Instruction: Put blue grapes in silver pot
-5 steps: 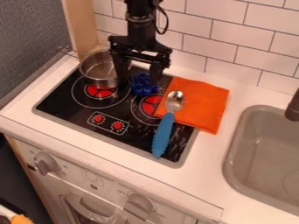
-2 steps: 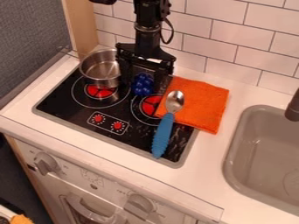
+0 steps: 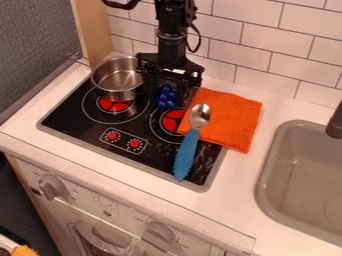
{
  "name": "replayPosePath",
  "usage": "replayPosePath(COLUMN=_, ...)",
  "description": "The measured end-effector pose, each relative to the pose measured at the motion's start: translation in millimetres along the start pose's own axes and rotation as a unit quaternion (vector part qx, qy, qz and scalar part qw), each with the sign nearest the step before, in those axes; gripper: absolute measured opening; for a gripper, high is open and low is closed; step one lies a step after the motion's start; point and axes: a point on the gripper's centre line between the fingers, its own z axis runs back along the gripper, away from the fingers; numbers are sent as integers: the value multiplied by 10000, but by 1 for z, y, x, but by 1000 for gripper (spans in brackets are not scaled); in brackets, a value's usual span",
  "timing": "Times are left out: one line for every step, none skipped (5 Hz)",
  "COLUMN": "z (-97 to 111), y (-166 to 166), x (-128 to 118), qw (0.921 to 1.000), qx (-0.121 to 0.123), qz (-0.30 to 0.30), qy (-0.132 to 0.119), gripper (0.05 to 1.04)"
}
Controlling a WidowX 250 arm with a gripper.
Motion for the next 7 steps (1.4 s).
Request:
replayPosePath(z=-1, y=2, x=-1, qw=9999, qx=-97, qz=-50, qy=40, gripper=729)
replayPosePath(z=23, y=3, x=-4, qw=9994, qx=-259, qz=-201, qy=-111, gripper=729)
replayPosePath(z=66, y=29, x=-3, qw=9971, qx=-444, qz=-43, qy=-616, gripper=729)
replayPosePath(z=72, y=54, x=-9, qw=9963, qx=-517, qz=176, qy=-669, gripper=729)
replayPosePath(z=71, y=76, x=-12, qw=9969, qx=-355, qz=399, qy=-577, gripper=729)
replayPosePath(z=56, y=93, x=-7, qw=9971, qx=-265, qz=575, qy=-414, gripper=729)
replayPosePath(z=44, y=100, x=1, qw=9971, qx=-181, qz=669, qy=-329, gripper=729)
